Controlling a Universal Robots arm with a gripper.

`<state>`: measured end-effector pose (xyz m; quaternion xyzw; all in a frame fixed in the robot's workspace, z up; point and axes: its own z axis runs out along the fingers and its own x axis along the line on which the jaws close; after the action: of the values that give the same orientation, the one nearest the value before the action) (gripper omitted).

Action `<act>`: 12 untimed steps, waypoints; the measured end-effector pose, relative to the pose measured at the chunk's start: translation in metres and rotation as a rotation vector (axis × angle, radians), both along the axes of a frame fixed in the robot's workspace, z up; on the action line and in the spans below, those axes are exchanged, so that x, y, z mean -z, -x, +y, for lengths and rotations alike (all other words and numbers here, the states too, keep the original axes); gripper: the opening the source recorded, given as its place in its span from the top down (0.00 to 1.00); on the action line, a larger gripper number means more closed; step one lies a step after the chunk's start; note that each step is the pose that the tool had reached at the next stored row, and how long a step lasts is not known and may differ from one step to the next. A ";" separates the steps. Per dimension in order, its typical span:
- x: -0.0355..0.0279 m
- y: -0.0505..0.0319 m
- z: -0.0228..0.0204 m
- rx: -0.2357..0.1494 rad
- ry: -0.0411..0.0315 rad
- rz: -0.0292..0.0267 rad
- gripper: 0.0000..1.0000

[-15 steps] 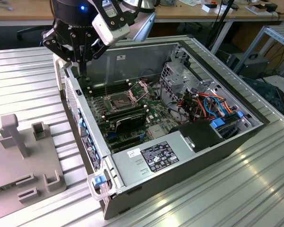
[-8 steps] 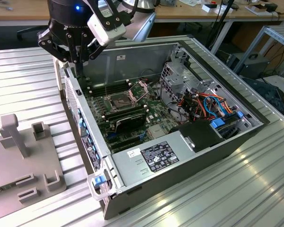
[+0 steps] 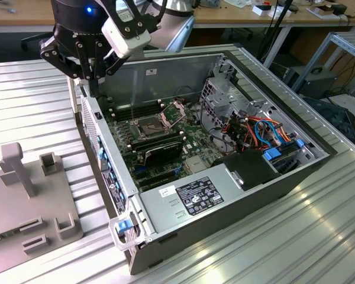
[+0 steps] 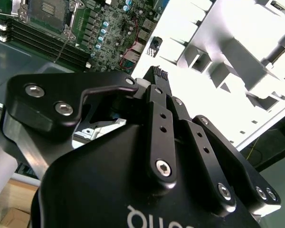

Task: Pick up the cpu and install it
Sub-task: 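Reach for the cpu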

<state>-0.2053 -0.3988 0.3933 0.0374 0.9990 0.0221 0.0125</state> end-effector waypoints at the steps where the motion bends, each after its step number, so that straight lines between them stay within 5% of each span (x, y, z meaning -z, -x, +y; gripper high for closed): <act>1: 0.0000 0.0010 0.0000 0.000 0.0000 0.0000 0.89; 12: 0.0000 0.0085 0.0000 0.000 0.0000 0.0000 0.89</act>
<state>-0.2138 -0.3988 0.3933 0.0374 0.9990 0.0221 0.0125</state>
